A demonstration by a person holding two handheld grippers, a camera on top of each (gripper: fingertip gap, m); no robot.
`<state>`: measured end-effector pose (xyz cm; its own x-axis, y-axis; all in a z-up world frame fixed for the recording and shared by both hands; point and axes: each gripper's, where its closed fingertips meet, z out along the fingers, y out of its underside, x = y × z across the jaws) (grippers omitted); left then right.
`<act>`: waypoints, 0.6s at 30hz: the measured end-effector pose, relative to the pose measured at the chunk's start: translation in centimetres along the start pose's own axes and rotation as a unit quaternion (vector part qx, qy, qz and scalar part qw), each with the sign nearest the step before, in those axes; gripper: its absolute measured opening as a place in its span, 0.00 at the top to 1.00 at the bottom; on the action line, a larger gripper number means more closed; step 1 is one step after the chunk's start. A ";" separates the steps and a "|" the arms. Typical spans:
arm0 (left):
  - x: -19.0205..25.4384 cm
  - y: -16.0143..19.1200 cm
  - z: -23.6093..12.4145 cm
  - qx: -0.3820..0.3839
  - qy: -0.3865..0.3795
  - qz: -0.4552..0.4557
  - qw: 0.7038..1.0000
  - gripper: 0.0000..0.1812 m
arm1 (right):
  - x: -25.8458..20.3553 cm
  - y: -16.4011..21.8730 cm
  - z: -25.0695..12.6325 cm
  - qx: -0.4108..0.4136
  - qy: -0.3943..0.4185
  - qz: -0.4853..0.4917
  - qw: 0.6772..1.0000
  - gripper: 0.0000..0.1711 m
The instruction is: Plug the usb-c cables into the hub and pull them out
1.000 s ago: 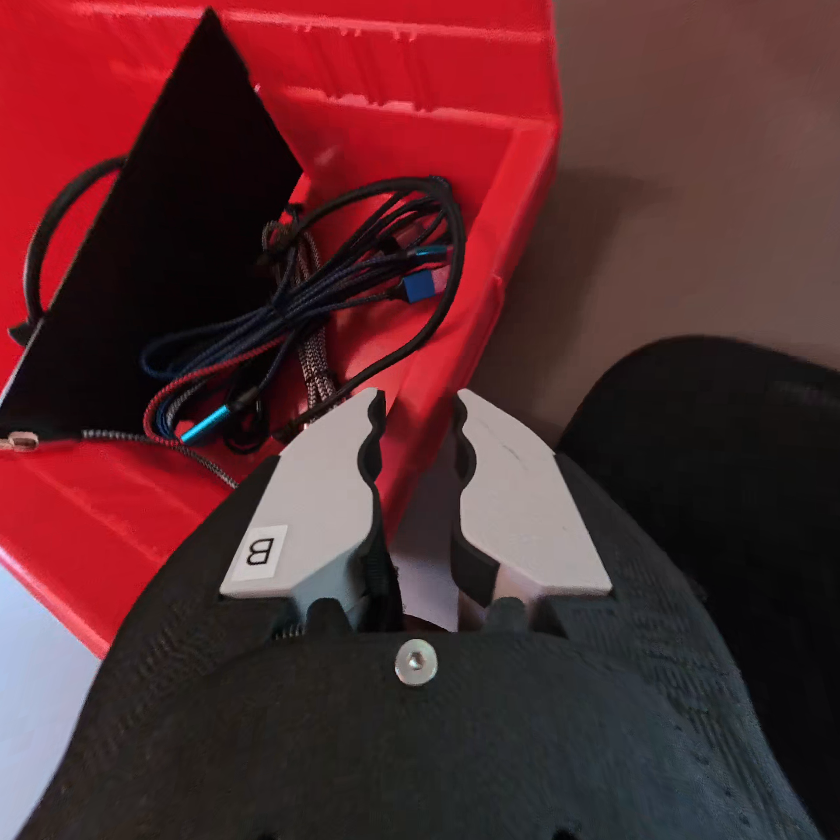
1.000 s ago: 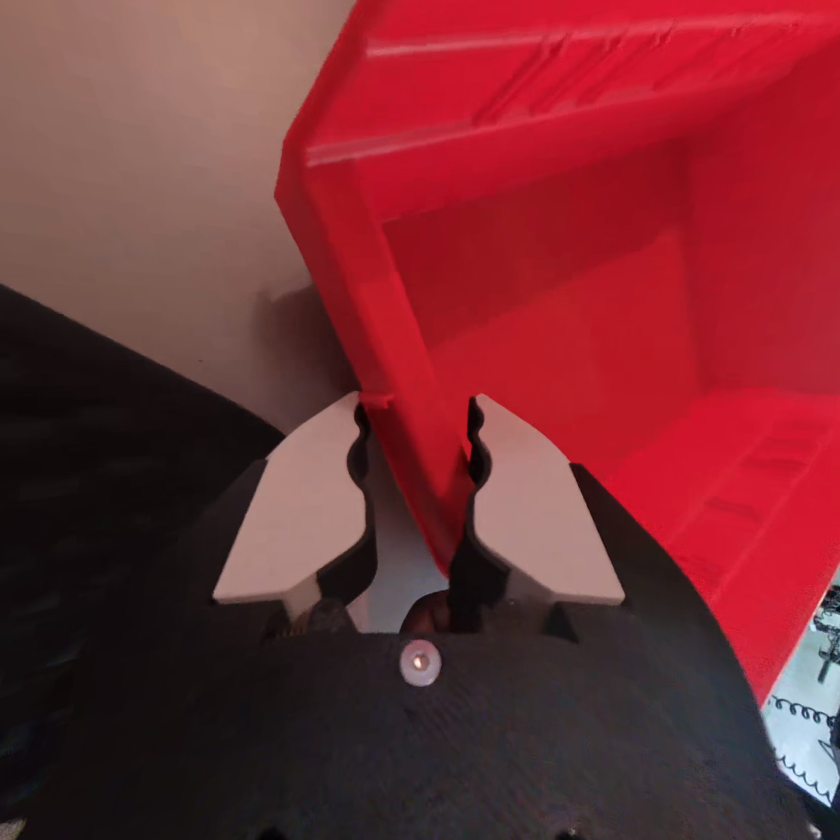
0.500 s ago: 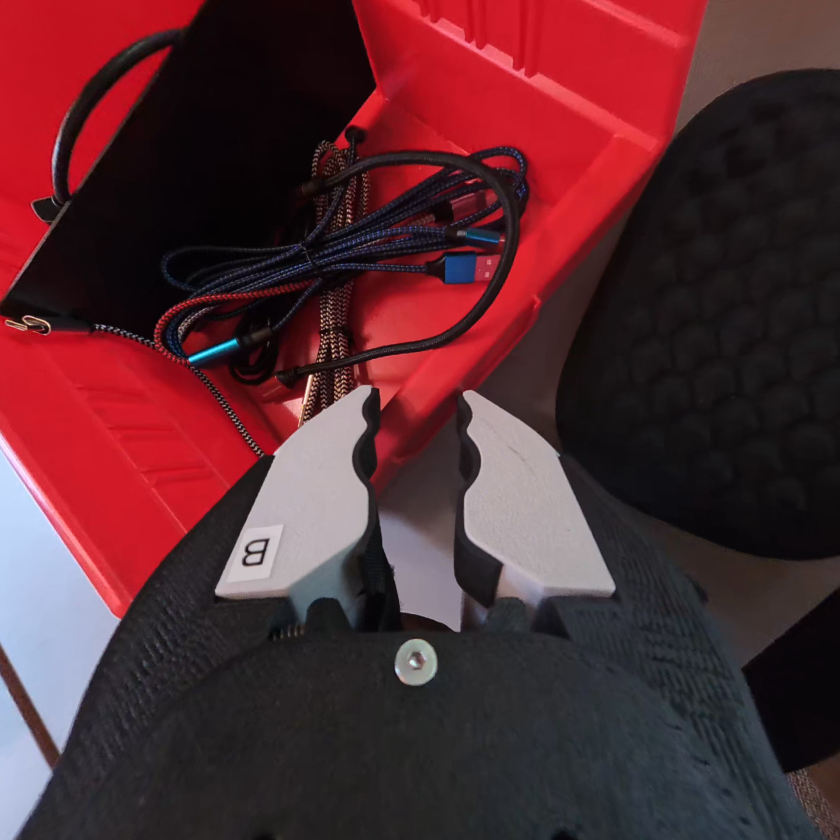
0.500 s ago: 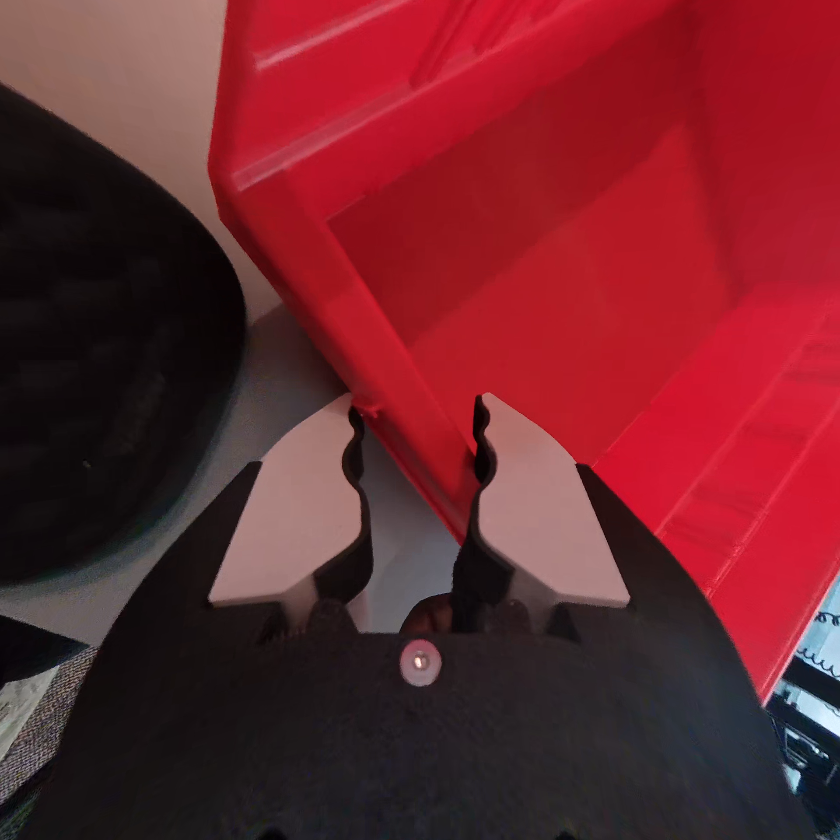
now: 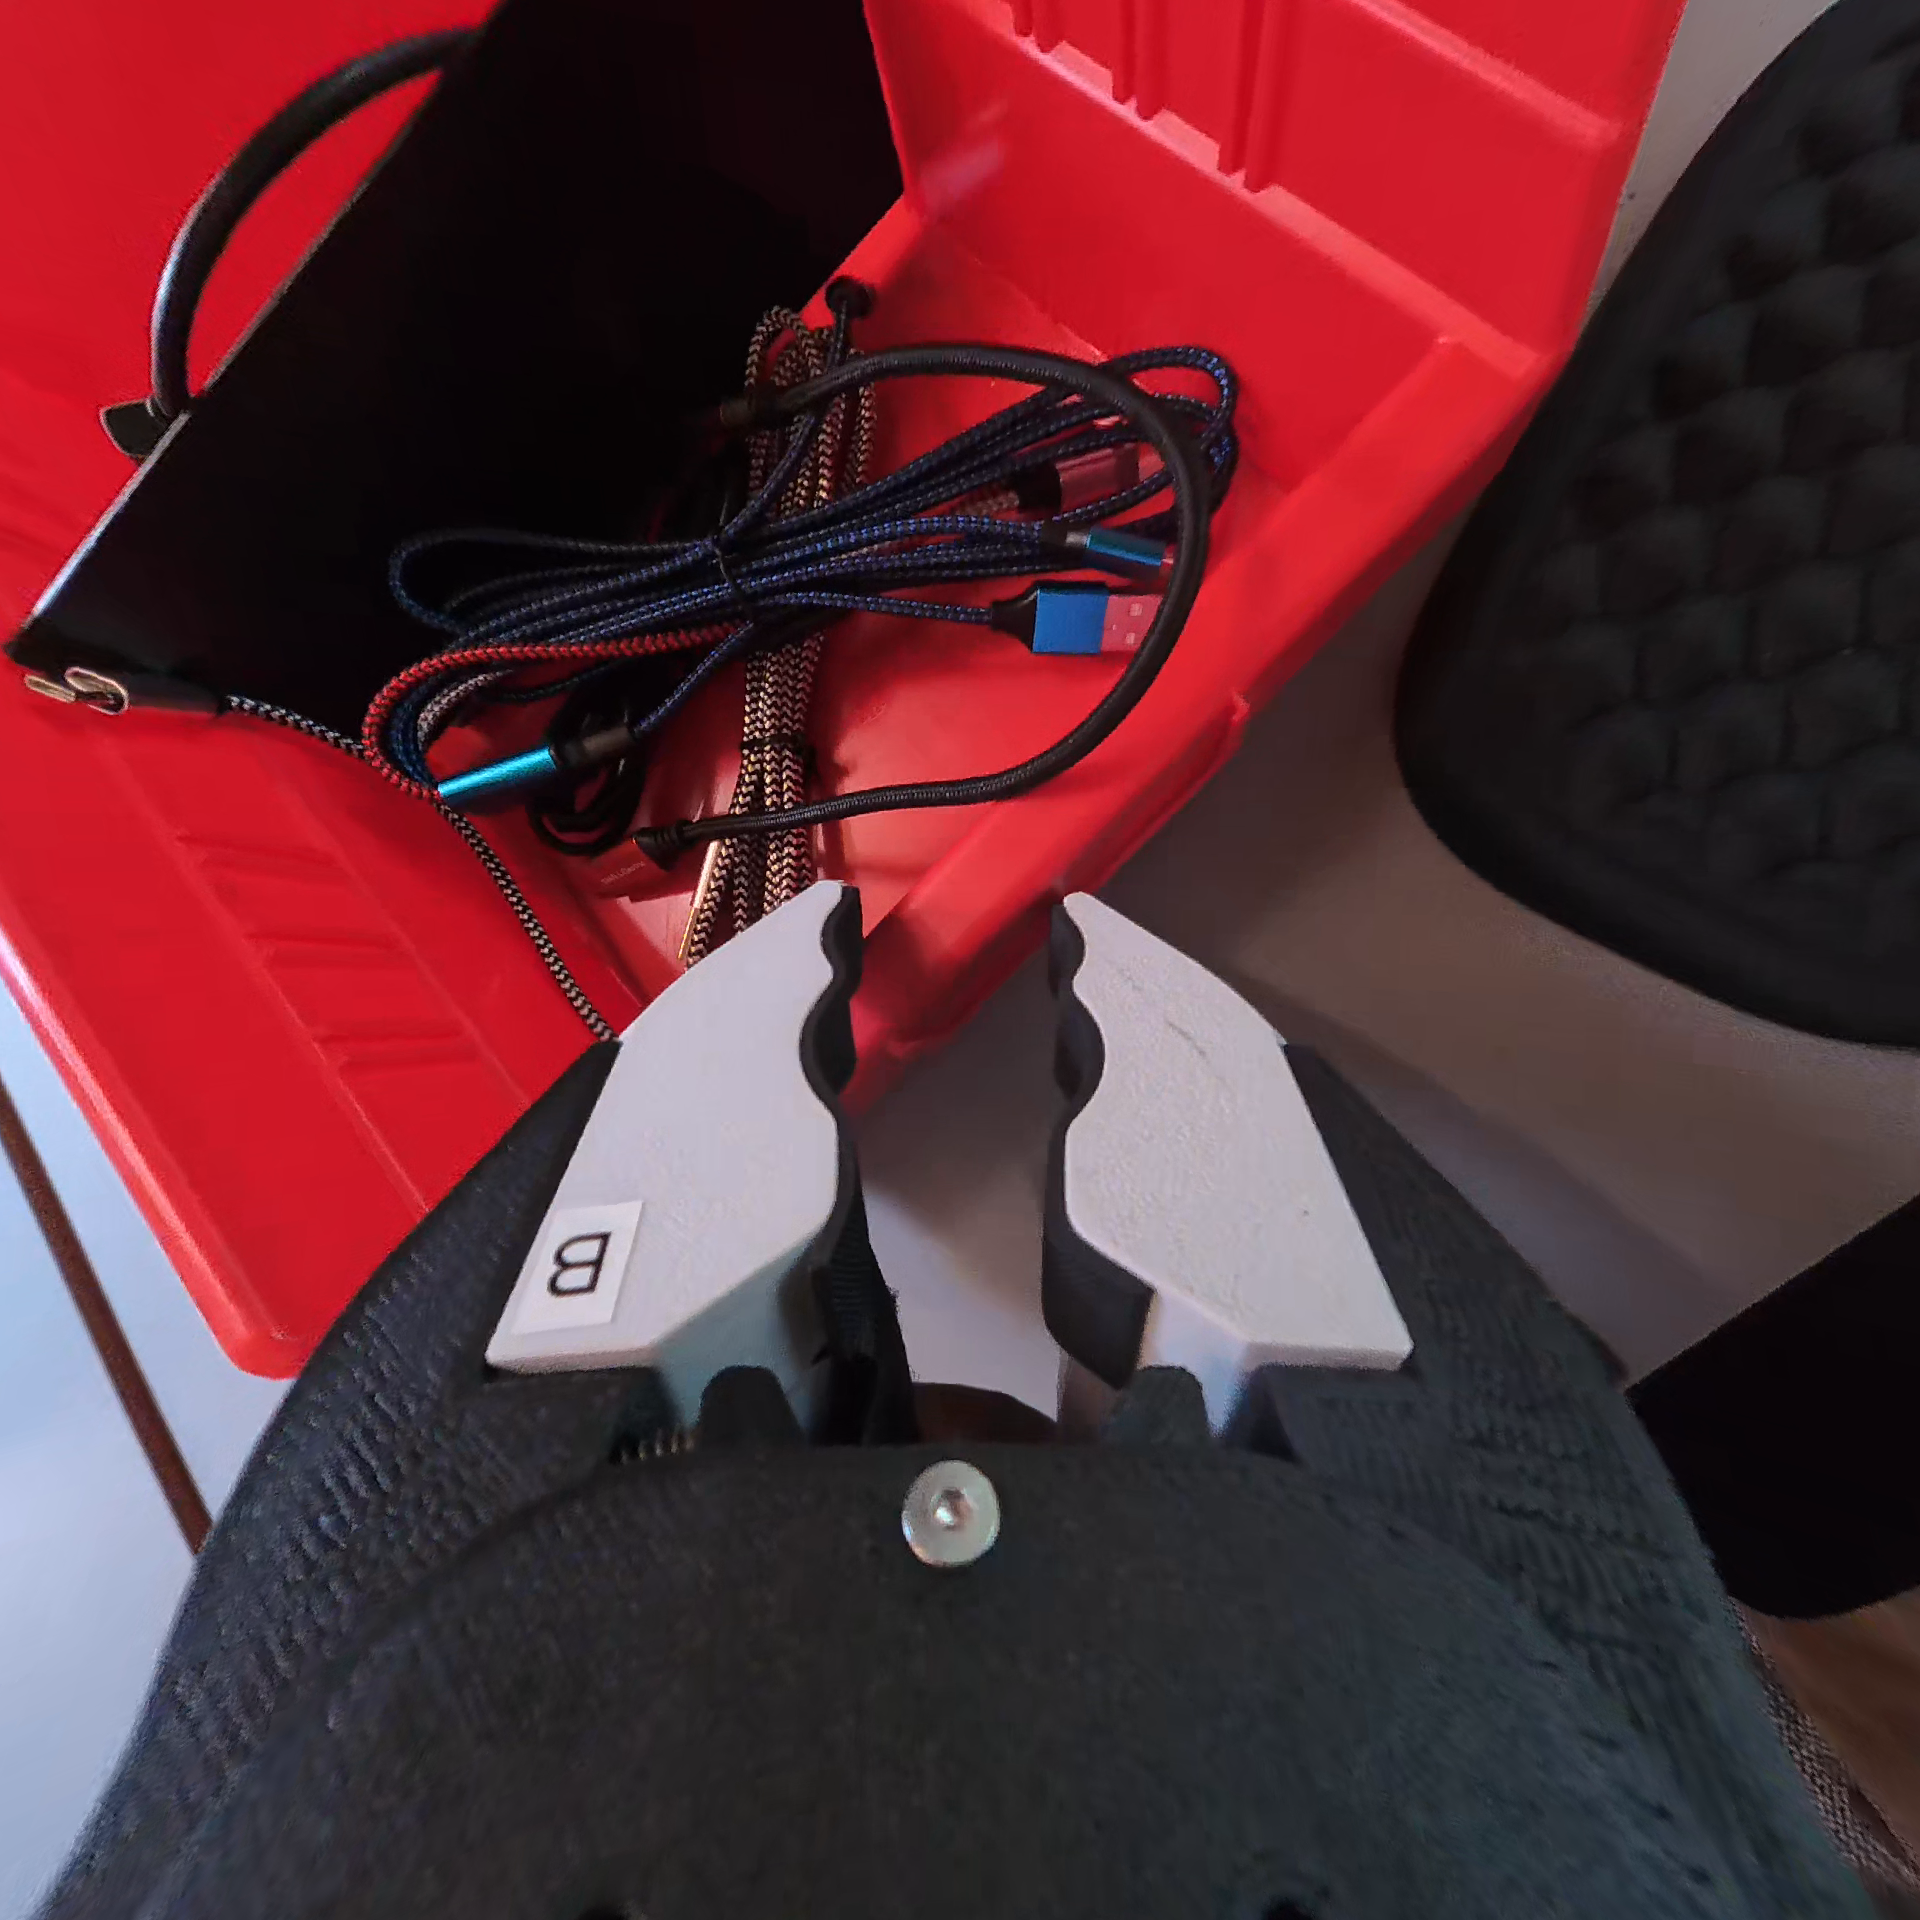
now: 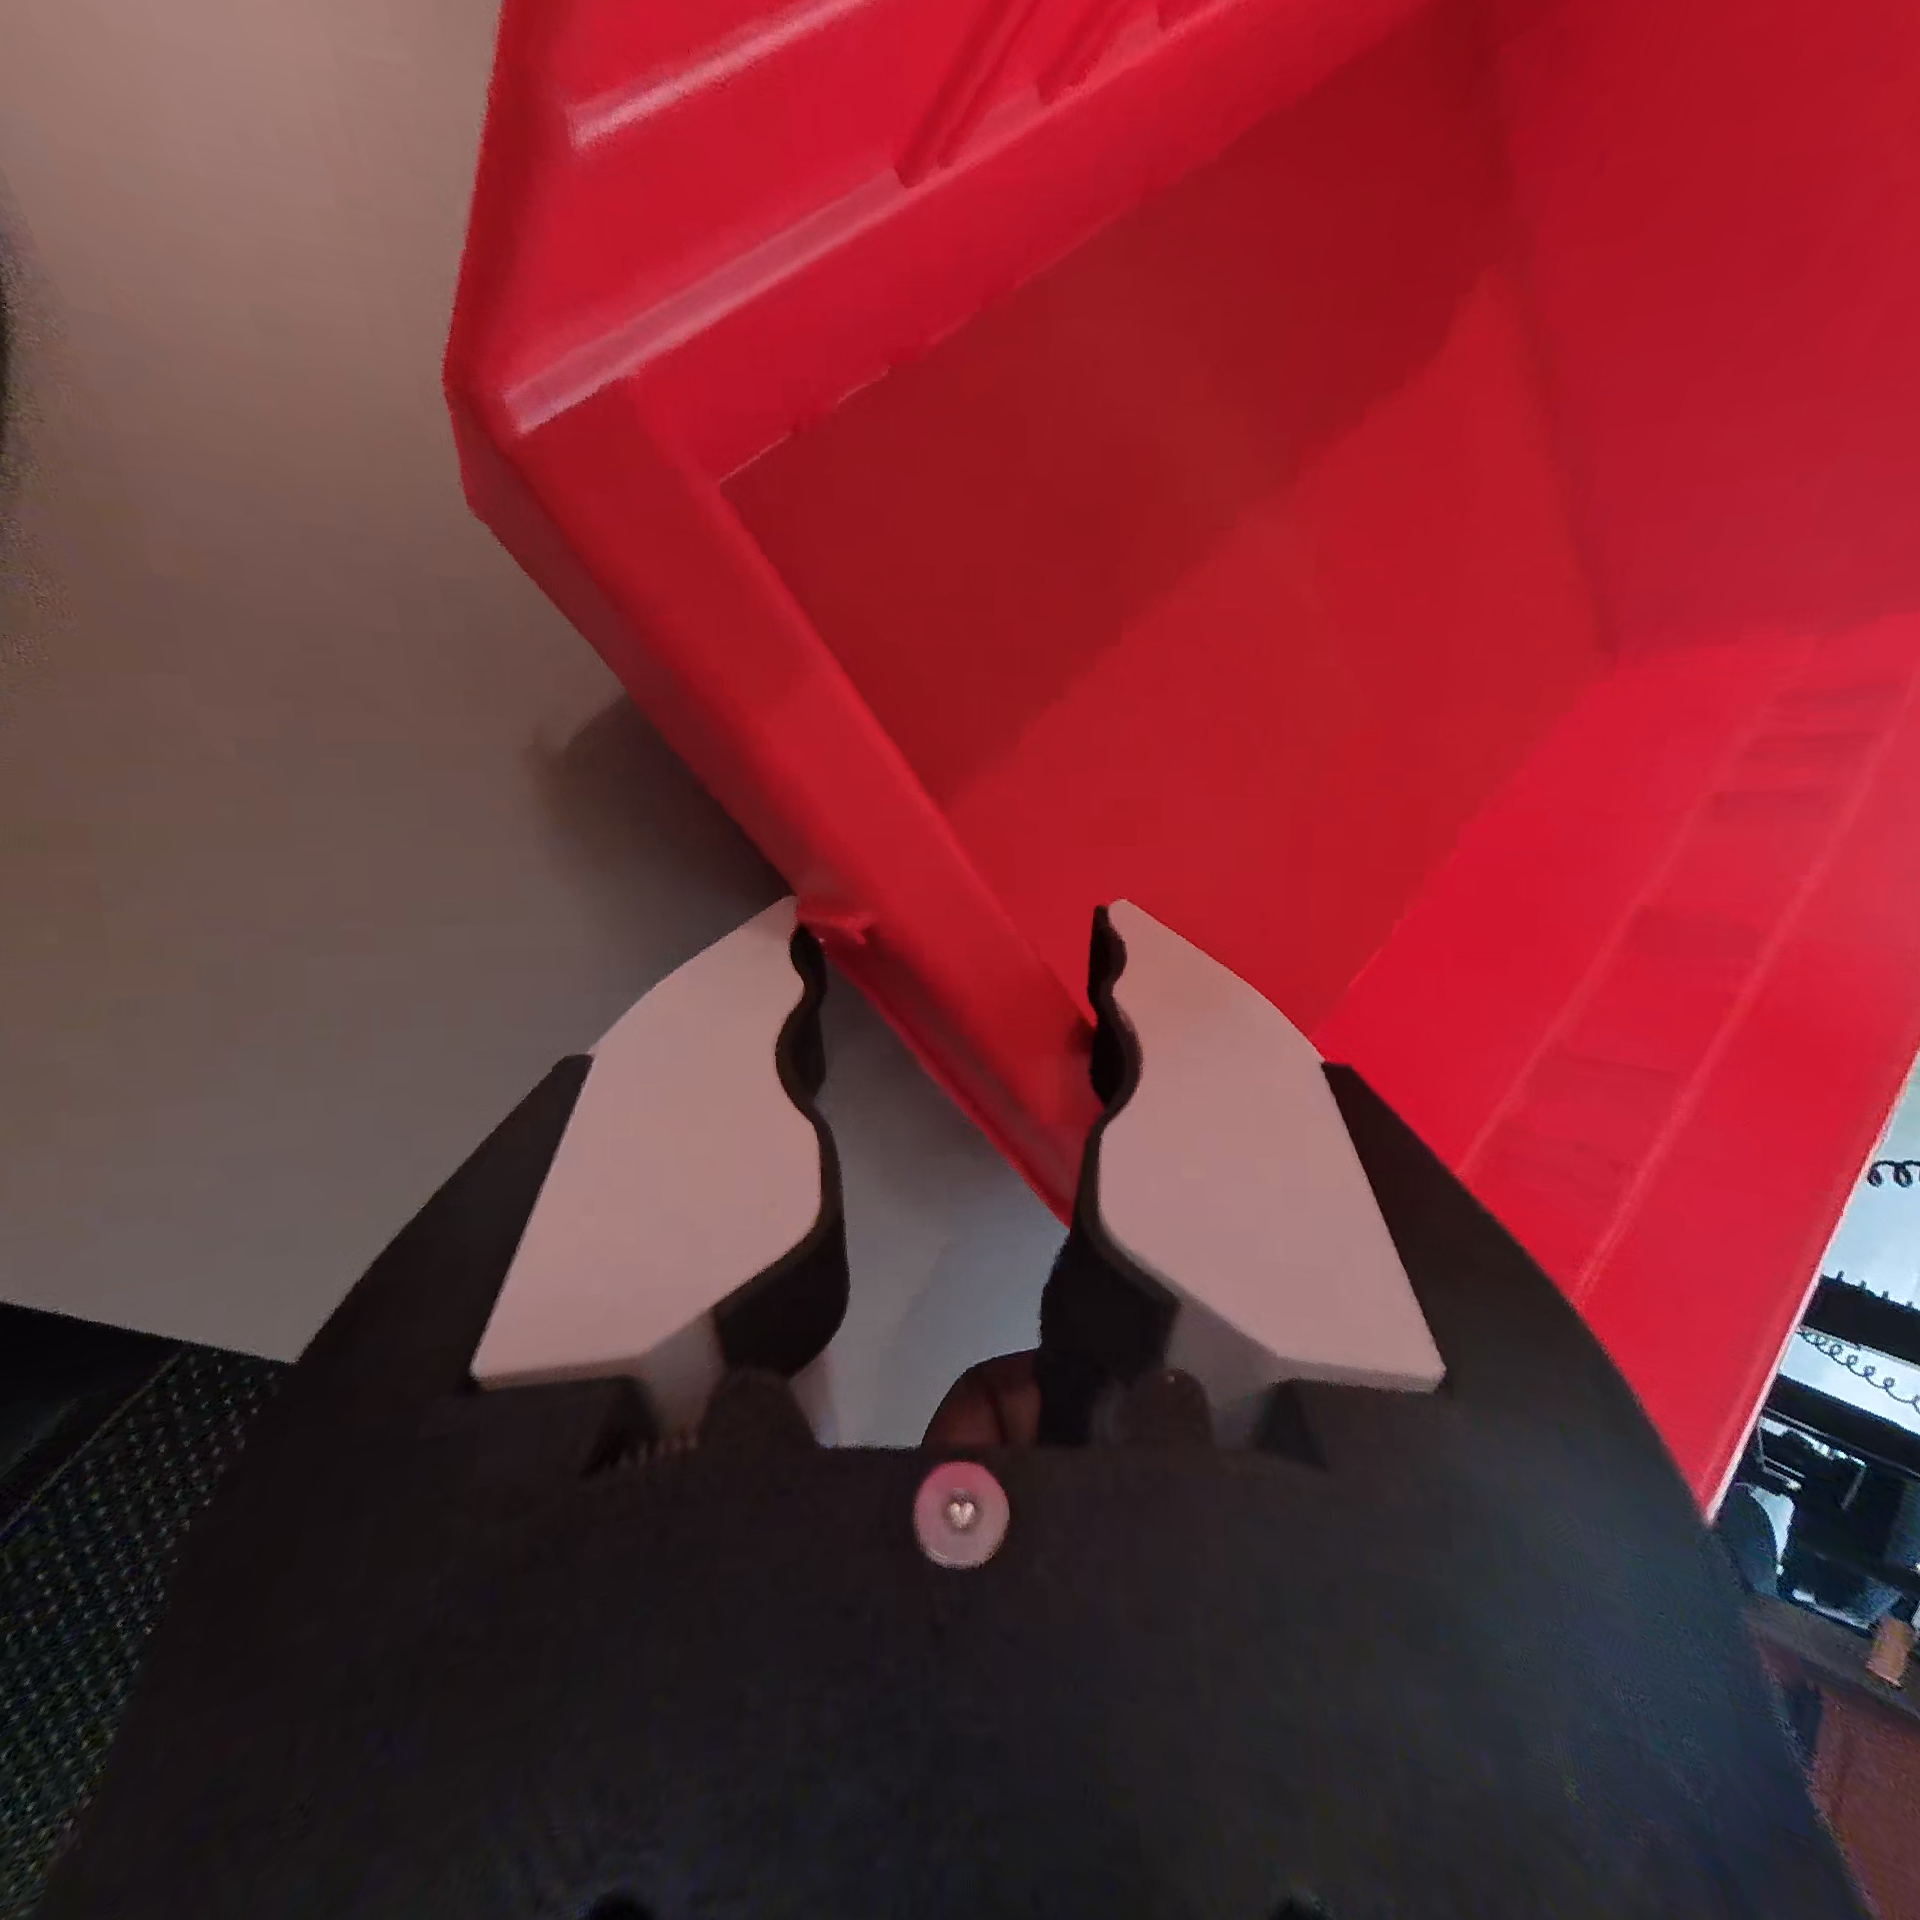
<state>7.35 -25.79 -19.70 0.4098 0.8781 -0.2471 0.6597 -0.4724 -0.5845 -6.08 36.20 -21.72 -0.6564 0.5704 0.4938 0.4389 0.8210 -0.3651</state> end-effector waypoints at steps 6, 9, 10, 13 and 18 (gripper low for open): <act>-0.4 0.5 -0.4 0.007 -0.019 -0.004 1.000 0.80 | -0.1 -0.9 -1.8 0.045 -0.027 0.036 0.998 0.68; -0.7 0.4 -1.2 0.010 -0.031 -0.043 0.999 0.81 | -0.5 -2.9 -4.1 0.125 -0.065 0.071 0.987 0.65; -0.8 0.2 -1.9 0.015 -0.030 -0.076 0.997 0.80 | -0.4 -3.9 -5.1 0.162 -0.072 0.081 0.981 0.64; -1.1 -2.0 -4.7 0.085 -0.017 -0.127 0.988 0.77 | 0.2 -7.1 -7.9 0.270 -0.074 0.106 0.954 0.64; -4.0 -6.6 -6.5 0.148 -0.084 -0.040 0.985 0.74 | -1.9 -12.2 -11.8 0.401 -0.118 0.086 0.904 0.65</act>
<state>5.50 -26.66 -9.83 0.2378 0.9233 -0.3015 0.4623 -0.3806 -0.8009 -2.95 25.36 -8.83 -0.7746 0.5902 0.2271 0.0228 0.3849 -0.9227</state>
